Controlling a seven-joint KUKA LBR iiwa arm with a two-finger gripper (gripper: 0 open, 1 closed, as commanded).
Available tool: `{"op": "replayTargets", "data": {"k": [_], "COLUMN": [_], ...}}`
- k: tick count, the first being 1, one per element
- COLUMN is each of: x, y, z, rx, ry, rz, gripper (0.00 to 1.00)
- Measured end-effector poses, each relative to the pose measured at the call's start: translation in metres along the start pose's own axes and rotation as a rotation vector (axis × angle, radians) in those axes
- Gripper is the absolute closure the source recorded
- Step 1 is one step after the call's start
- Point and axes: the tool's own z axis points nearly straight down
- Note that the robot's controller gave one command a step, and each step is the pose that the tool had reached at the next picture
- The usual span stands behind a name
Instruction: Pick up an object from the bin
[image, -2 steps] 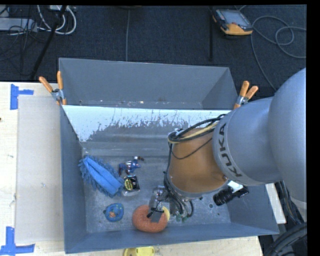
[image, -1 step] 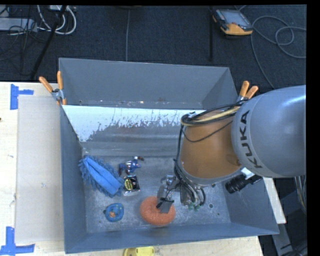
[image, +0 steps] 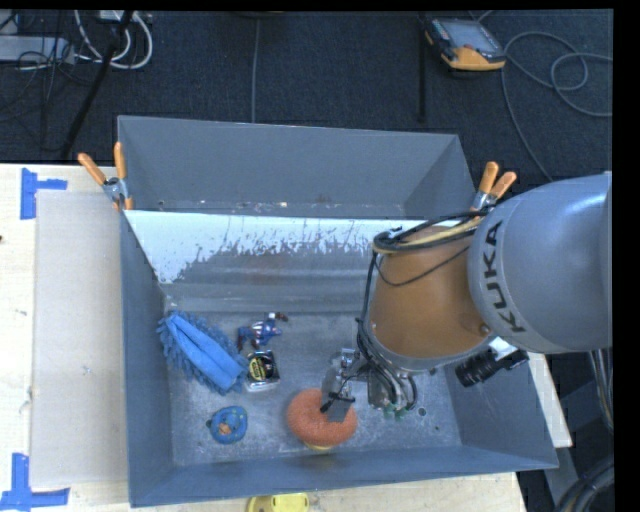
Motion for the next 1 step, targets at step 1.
{"op": "replayTargets", "data": {"k": [1], "x": [-0.0058], "y": [0.0222], "z": [0.0211], "rx": [0.005], "ry": [0.017], "rz": [-0.134], "gripper": [1.0]}}
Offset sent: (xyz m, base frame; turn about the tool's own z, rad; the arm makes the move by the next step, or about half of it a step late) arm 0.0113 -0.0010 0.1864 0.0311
